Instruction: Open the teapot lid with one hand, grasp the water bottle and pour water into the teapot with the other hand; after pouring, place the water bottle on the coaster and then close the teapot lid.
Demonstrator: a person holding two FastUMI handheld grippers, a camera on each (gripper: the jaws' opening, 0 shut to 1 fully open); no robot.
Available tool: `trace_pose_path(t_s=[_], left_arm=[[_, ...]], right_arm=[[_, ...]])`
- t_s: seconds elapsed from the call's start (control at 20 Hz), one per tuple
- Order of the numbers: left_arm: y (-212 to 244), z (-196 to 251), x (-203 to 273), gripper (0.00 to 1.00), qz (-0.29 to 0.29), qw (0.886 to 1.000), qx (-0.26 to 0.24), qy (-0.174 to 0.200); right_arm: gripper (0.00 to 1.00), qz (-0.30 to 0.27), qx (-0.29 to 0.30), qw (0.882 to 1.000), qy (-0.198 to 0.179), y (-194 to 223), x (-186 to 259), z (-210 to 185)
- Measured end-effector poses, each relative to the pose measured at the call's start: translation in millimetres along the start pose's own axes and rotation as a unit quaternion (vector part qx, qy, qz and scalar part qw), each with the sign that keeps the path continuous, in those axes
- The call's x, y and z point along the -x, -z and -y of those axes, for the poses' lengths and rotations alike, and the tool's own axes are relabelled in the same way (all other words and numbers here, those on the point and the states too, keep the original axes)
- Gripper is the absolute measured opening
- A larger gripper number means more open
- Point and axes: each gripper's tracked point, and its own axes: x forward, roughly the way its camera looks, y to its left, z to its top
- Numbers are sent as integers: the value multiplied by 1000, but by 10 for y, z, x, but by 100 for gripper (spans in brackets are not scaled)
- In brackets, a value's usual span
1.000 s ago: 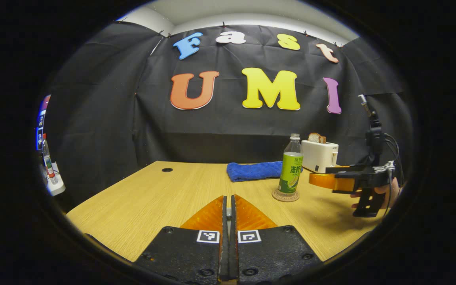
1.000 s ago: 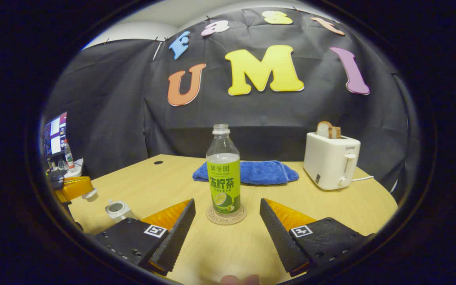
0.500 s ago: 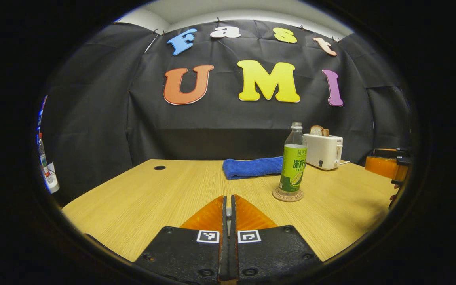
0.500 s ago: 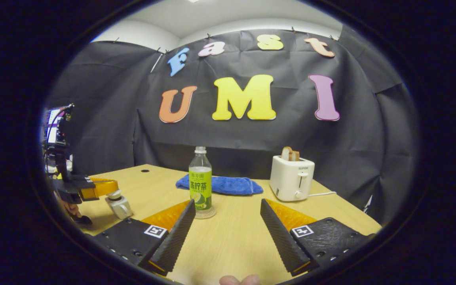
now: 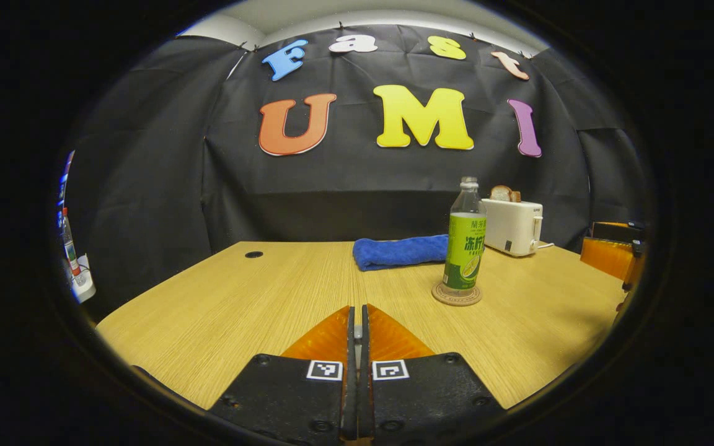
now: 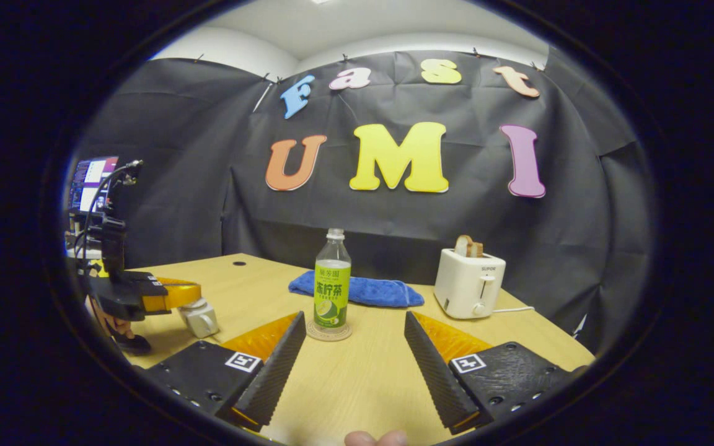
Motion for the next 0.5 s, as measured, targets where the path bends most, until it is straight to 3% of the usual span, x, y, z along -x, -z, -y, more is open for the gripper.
trace_pose_path(t_s=[0.2,0.25,0.3,0.45,0.5], left_arm=[[-78,-43,43,11,8,1000,-6,-15],[-133,-60,88,29,13,1000,-7,-21],[-155,-66,109,39,15,1000,-6,-25],[-339,-84,286,100,30,998,-12,-45],[-461,-47,395,99,41,998,-14,-47]], right_arm=[[97,1,-5,1000,13,22,30,83],[95,-1,-13,1000,20,29,39,123],[95,5,-23,999,26,2,52,160],[95,13,-29,998,54,-30,158,324],[95,17,-34,997,60,-58,207,366]])
